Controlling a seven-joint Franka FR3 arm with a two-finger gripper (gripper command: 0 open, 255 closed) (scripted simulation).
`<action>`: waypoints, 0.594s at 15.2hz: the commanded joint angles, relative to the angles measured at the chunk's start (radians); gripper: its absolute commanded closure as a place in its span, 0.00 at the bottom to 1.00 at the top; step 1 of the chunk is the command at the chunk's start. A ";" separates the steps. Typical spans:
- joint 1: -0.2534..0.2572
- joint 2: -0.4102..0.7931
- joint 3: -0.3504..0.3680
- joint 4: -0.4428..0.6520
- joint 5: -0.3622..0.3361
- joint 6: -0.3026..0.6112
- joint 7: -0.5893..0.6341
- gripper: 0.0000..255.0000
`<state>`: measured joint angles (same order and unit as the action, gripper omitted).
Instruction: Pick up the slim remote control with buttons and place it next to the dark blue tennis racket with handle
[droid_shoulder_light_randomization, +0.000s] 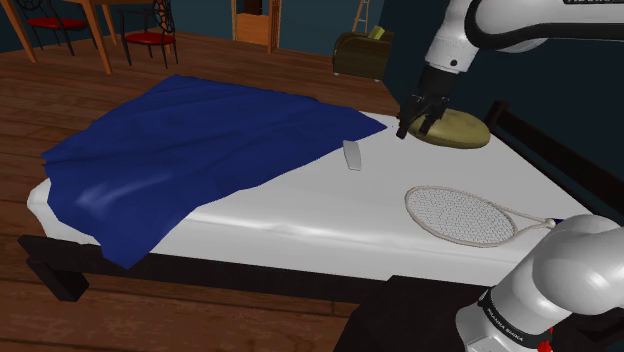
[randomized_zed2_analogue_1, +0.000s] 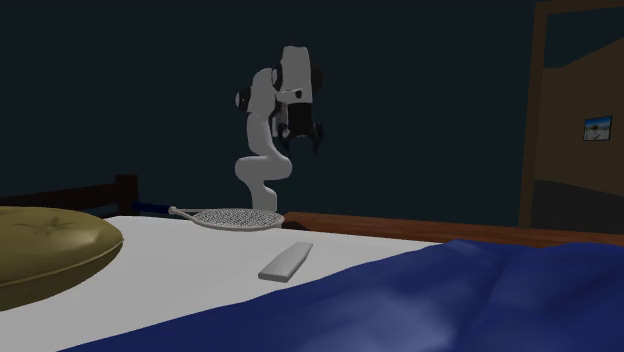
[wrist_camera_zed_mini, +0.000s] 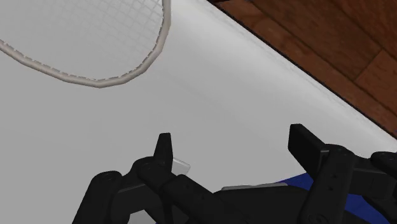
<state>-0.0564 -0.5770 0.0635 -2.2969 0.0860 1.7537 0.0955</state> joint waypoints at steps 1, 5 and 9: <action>-0.014 0.071 0.012 0.020 -0.001 0.053 0.043 0.00; -0.044 0.208 0.023 0.063 -0.013 0.145 0.116 0.00; -0.070 0.349 0.026 0.123 -0.030 0.222 0.190 0.00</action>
<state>-0.1207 -0.2635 0.0872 -2.1829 0.0597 1.9489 0.2636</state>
